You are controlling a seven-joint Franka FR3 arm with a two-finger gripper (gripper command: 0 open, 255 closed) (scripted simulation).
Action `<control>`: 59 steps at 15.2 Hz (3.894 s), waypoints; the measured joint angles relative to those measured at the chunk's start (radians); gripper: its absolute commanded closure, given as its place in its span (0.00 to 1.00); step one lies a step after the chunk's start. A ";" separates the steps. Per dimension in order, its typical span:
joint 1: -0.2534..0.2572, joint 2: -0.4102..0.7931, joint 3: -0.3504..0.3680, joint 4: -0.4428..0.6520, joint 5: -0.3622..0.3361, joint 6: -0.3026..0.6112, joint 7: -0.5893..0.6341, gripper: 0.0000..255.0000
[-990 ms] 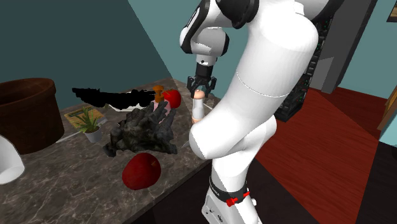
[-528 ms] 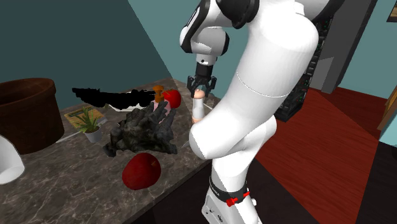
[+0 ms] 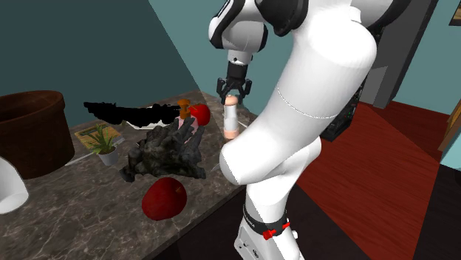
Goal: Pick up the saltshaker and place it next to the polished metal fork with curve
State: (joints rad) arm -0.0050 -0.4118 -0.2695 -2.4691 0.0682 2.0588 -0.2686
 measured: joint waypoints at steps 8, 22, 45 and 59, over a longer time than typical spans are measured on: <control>-0.002 -0.035 0.011 0.077 -0.007 -0.109 0.022 1.00; 0.001 -0.053 0.022 0.252 -0.010 -0.301 0.048 1.00; 0.032 -0.042 0.084 0.521 0.019 -0.549 0.149 1.00; 0.134 -0.062 0.353 0.479 0.124 -0.477 0.492 1.00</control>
State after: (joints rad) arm 0.1287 -0.4740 0.0836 -1.9901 0.1926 1.5816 0.2234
